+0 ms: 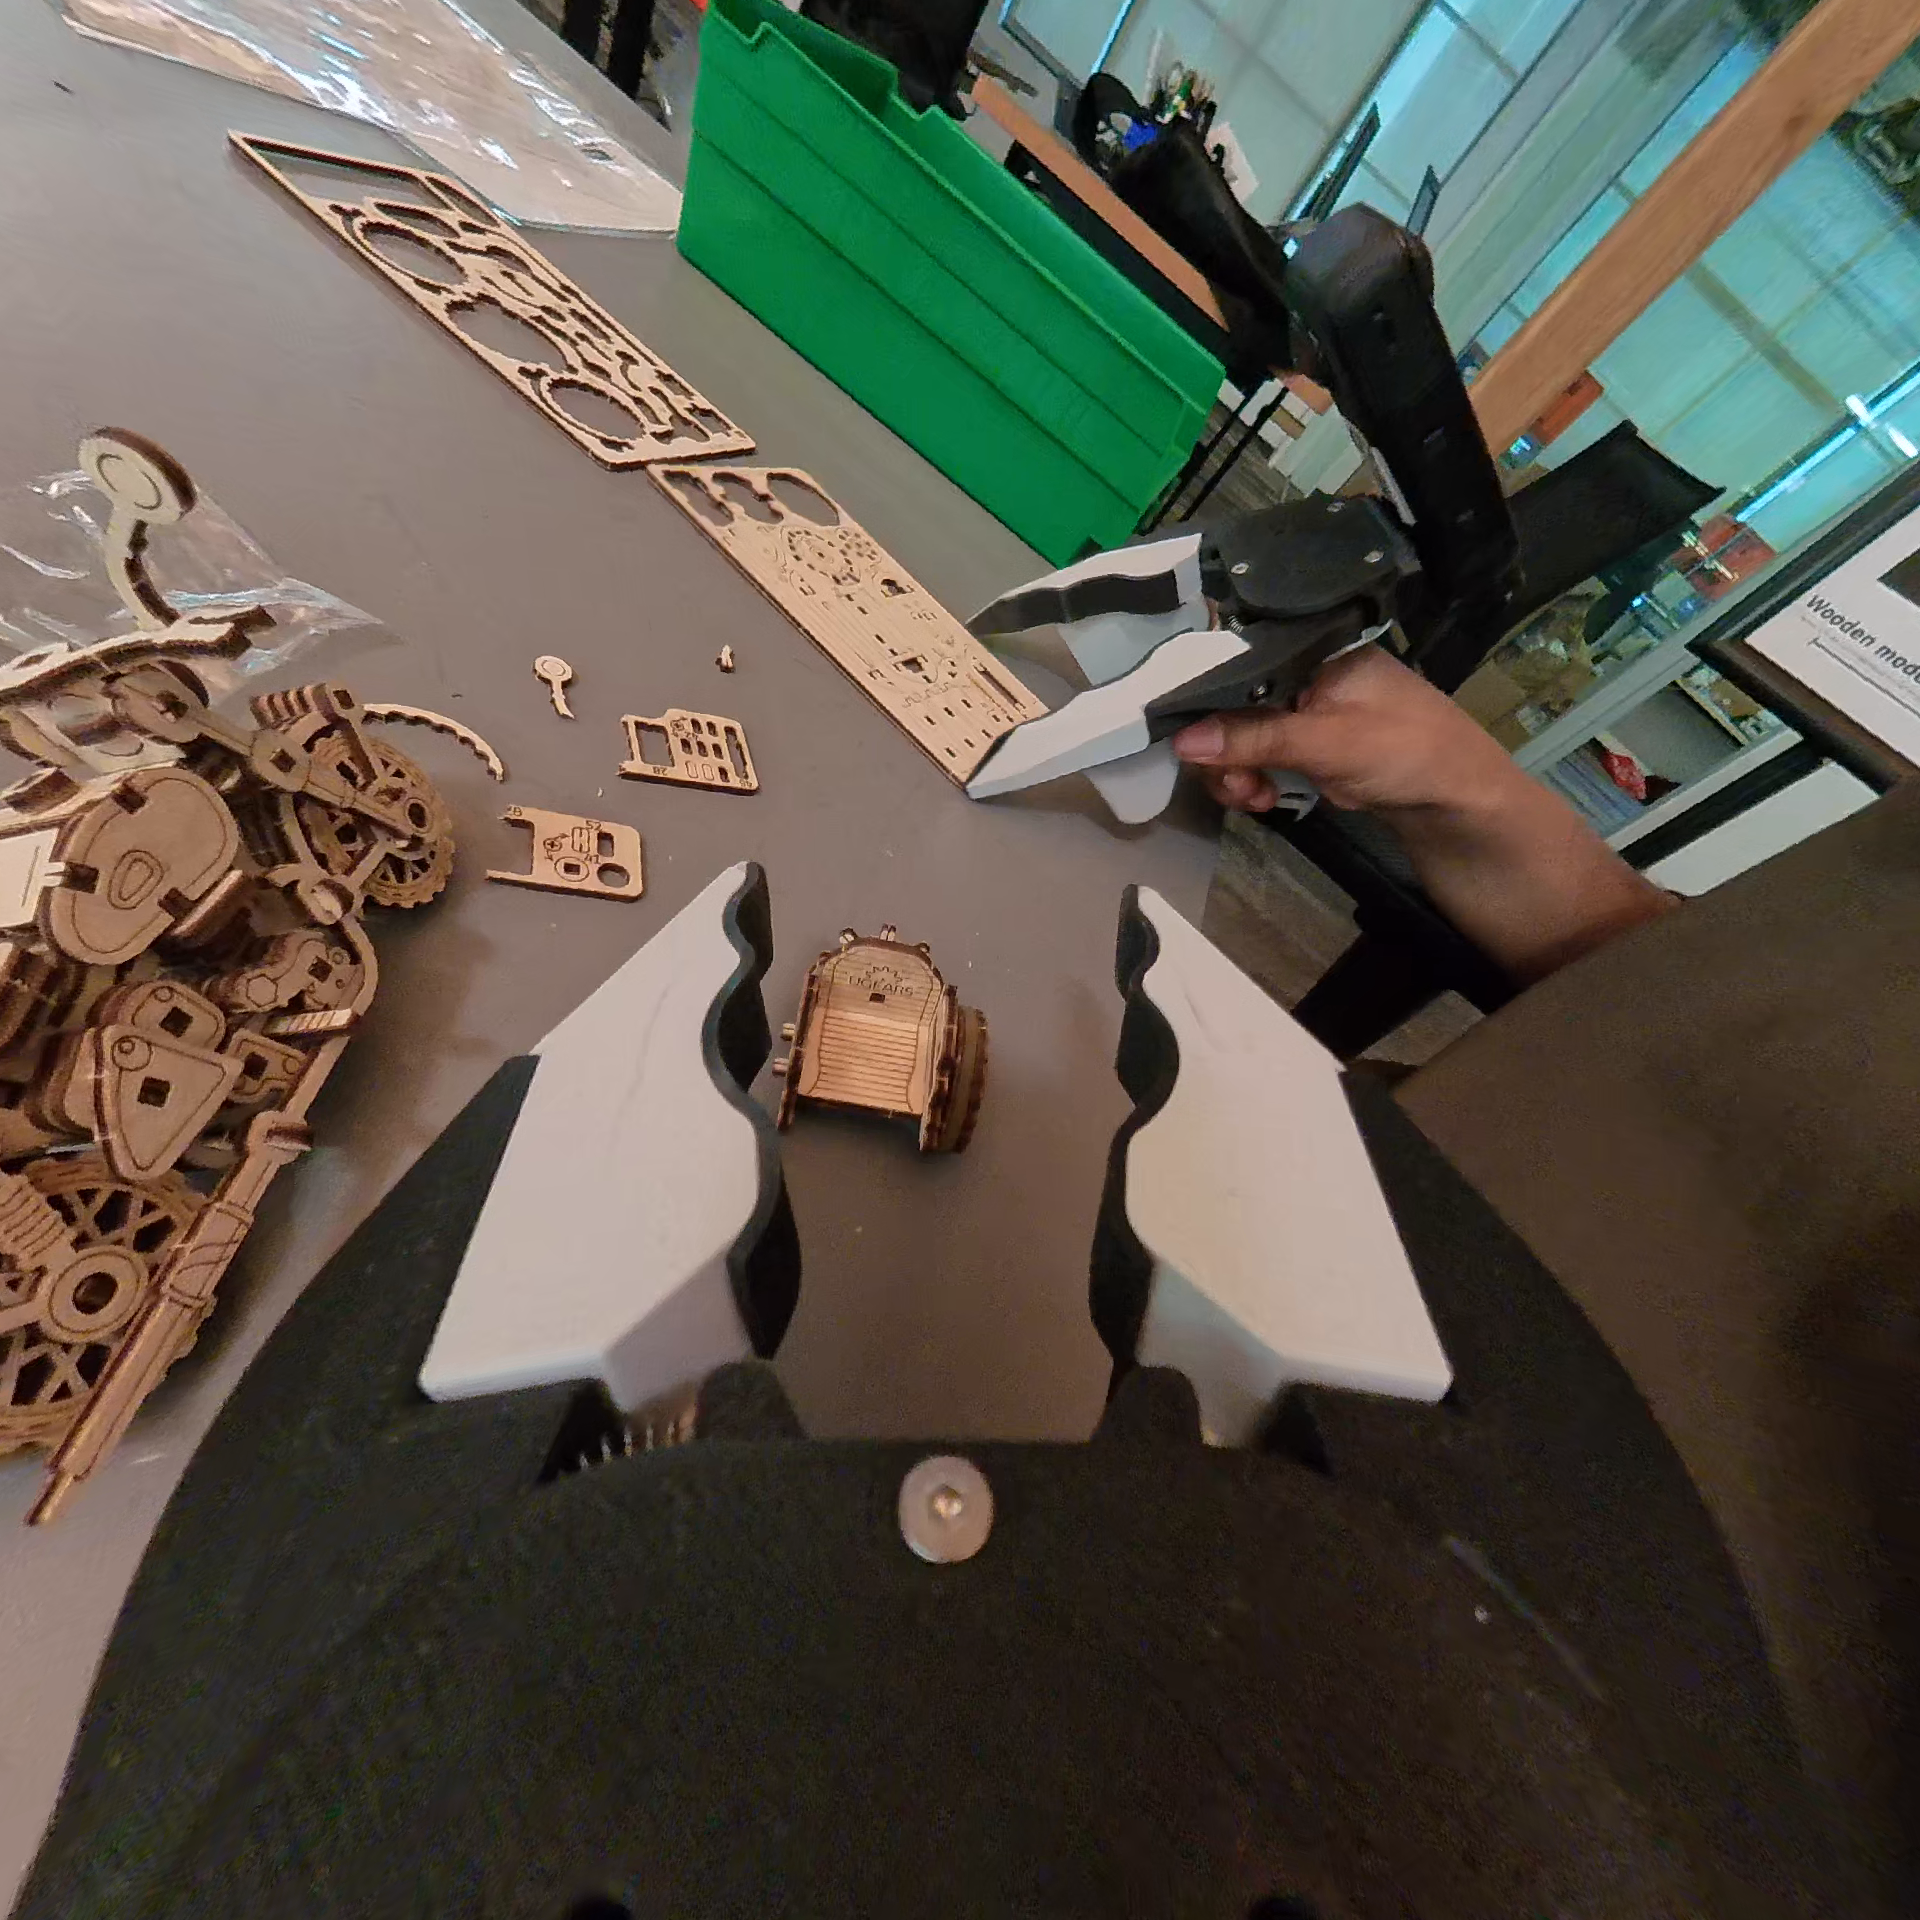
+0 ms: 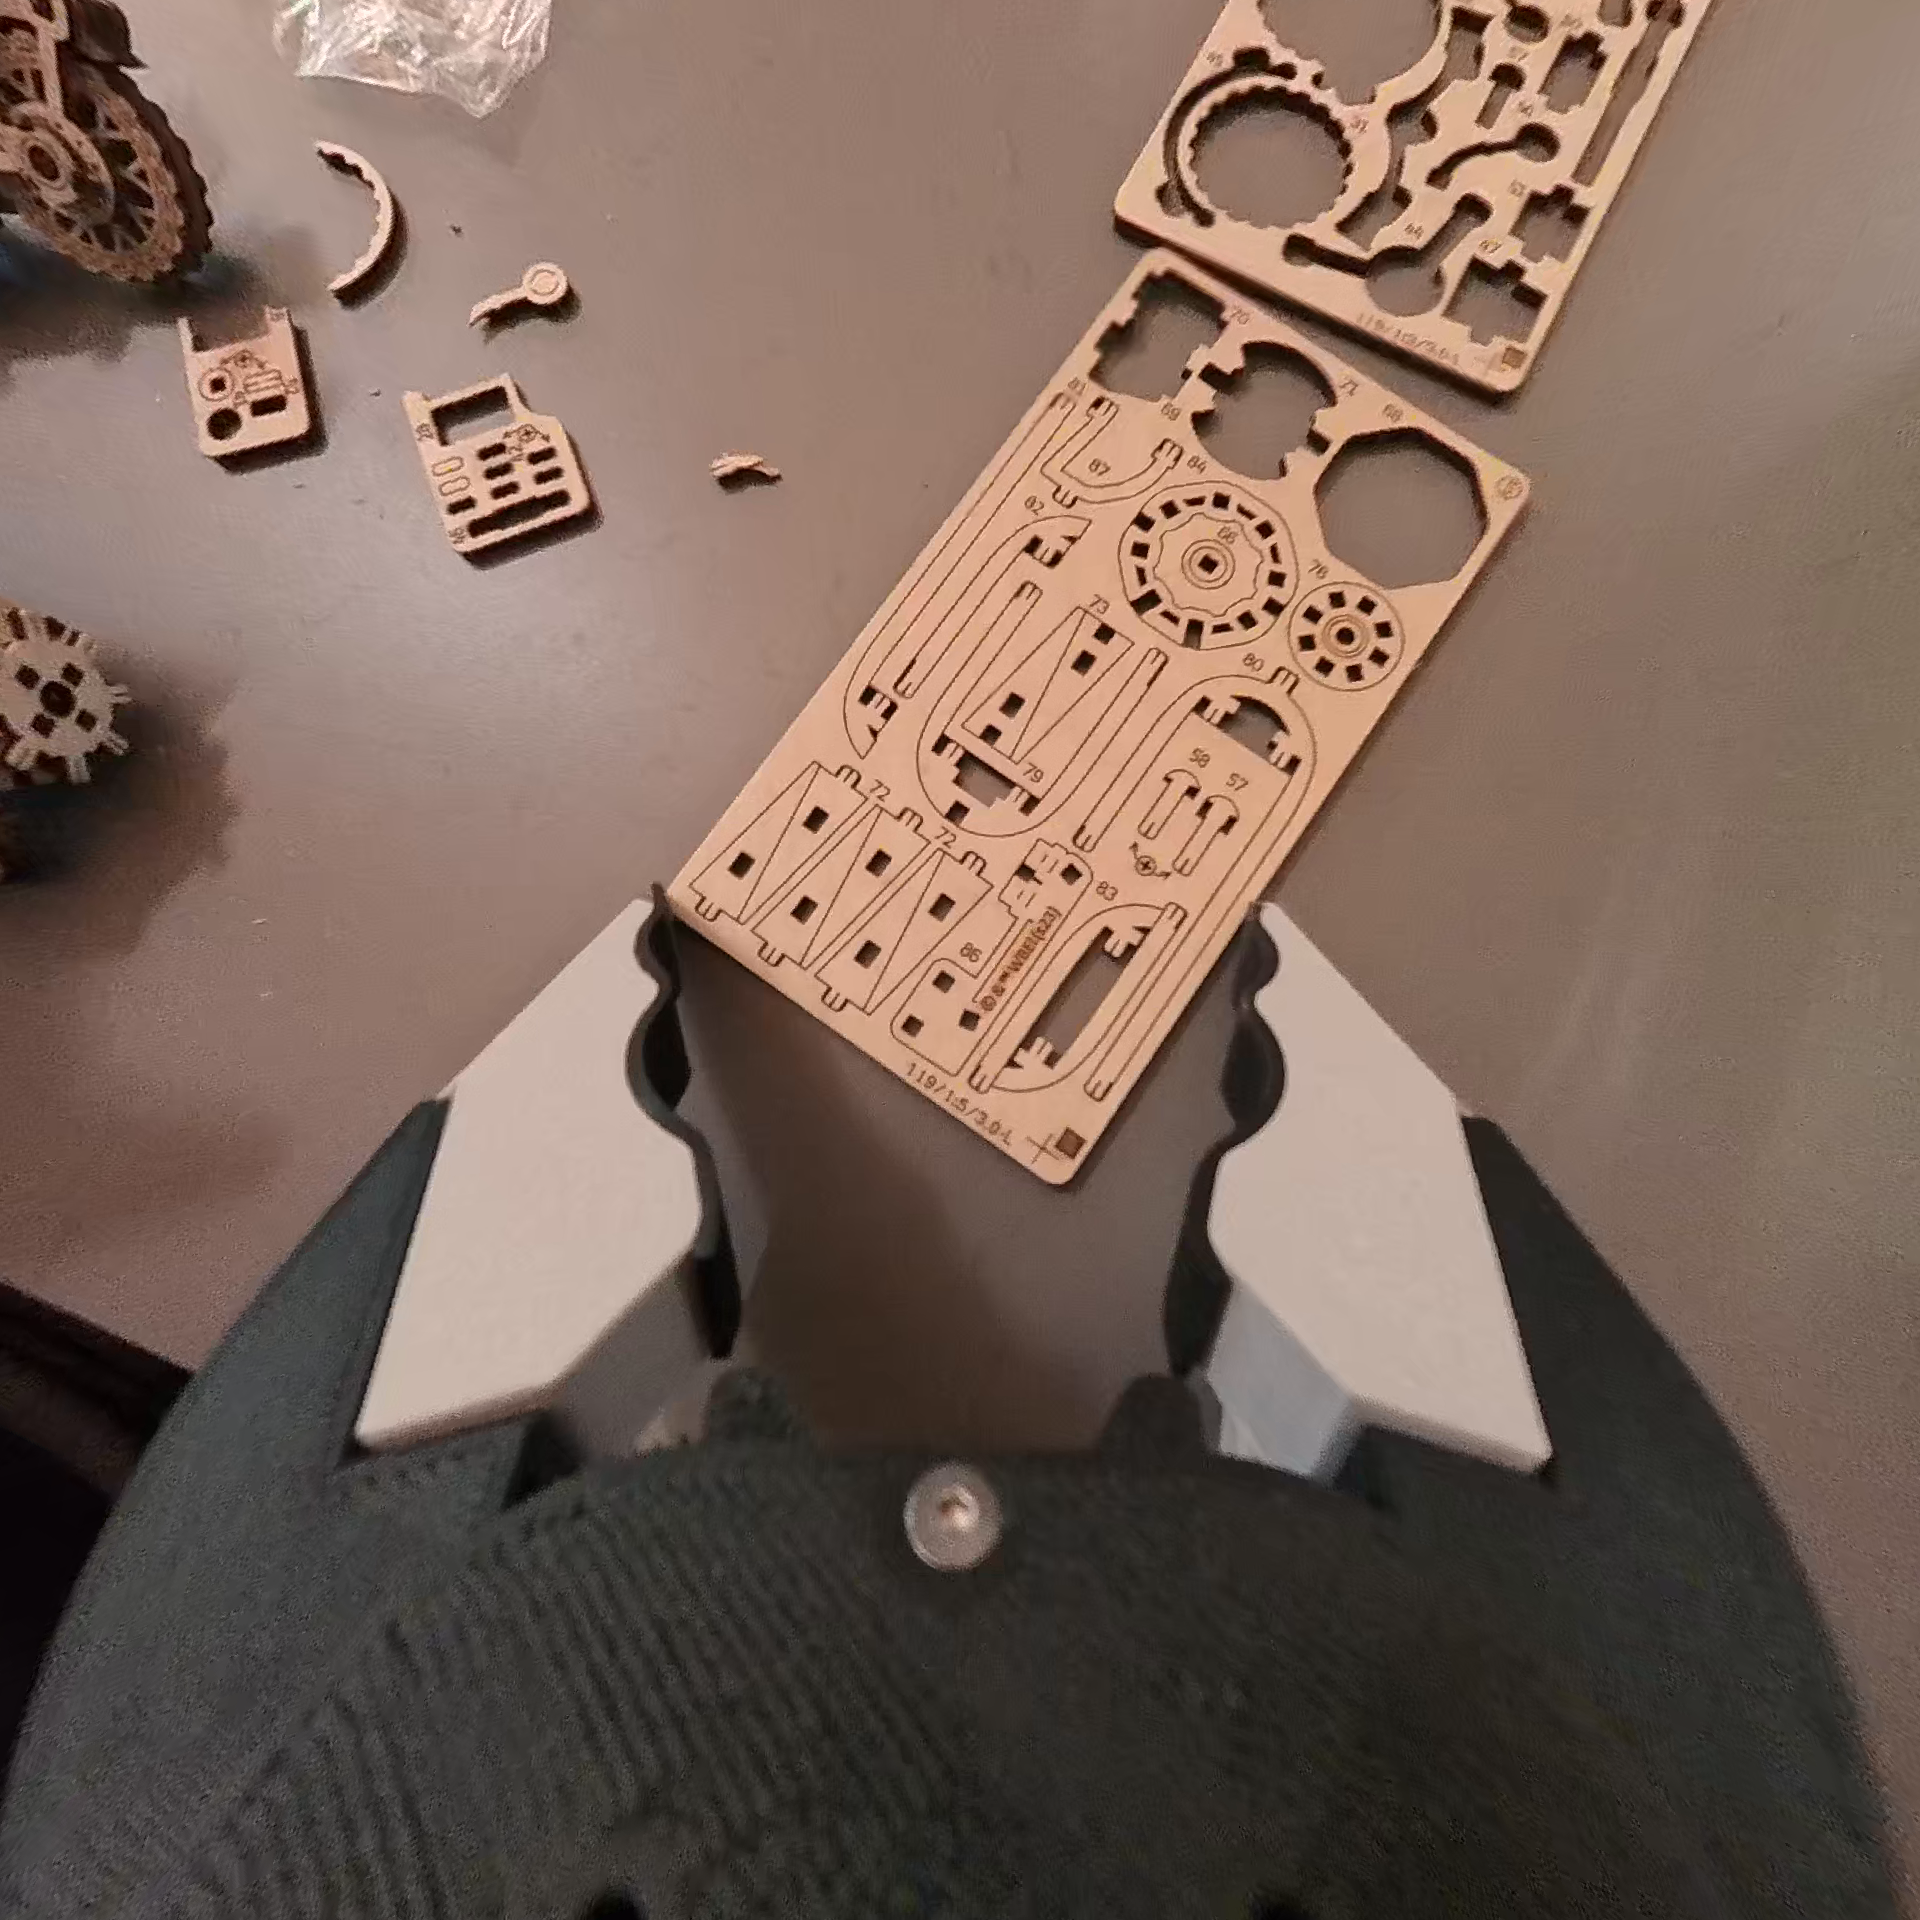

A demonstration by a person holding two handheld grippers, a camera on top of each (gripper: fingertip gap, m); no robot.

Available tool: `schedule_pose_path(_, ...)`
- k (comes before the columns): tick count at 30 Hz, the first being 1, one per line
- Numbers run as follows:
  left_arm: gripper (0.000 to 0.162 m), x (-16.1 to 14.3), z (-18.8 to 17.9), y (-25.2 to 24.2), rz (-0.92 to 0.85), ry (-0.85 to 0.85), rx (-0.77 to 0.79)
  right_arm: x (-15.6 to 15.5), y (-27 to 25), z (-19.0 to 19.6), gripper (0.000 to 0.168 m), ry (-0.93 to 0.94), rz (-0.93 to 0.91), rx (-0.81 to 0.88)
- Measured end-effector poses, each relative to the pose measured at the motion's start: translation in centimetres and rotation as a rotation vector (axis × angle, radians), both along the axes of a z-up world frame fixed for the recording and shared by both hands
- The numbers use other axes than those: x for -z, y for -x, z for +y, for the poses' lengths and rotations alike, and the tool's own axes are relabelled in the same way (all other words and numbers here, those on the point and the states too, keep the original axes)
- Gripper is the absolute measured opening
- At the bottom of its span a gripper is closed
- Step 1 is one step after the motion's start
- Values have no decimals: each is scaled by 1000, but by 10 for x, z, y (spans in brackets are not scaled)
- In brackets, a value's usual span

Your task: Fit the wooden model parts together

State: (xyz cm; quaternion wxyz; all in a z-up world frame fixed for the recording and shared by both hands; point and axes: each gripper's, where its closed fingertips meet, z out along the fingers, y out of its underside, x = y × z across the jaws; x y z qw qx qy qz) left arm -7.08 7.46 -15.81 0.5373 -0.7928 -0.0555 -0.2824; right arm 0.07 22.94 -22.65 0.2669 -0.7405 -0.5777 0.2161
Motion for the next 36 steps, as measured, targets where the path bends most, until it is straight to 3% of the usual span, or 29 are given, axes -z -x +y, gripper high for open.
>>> schedule_pose_path(6, 65, -11, -1, -3, 19, -42, -8, -7, -7, -9, 102, 54, 2, -47)
schedule_pose_path(8, 65, -26, -1, -10, -2, -97, 2, -15, -7, -8, 54, 68, 42, -50)
schedule_pose_path(9, 65, -35, 0, -16, -25, -127, 12, -18, -8, -11, 49, 97, 53, -60)
schedule_pose_path(10, 65, -43, 0, -23, -55, -154, 25, -19, -10, -12, 61, 125, 49, -64)
schedule_pose_path(12, 65, -55, 3, -40, -123, -182, 59, -18, -12, -8, 68, 117, 49, -55)
schedule_pose_path(15, 65, -61, 9, -66, -201, -195, 110, -16, -10, 18, 93, -37, 47, 17)
schedule_pose_path(18, 65, -58, 15, -92, -236, -191, 160, -16, 4, 24, 112, -22, 80, 61)
schedule_pose_path(22, 65, -46, 17, -119, -220, -151, 239, 6, 5, 30, 132, -10, -29, 86)
schedule_pose_path(24, 64, -41, 16, -126, -198, -143, 252, 5, 4, 31, 126, -10, -25, 84)
schedule_pose_path(27, 62, -33, 12, -135, -173, -129, 279, 2, 1, 24, 101, -11, -26, 44)
schedule_pose_path(36, 62, -16, 0, -155, -69, -94, 341, 1, -27, 23, 99, 30, -77, -15)
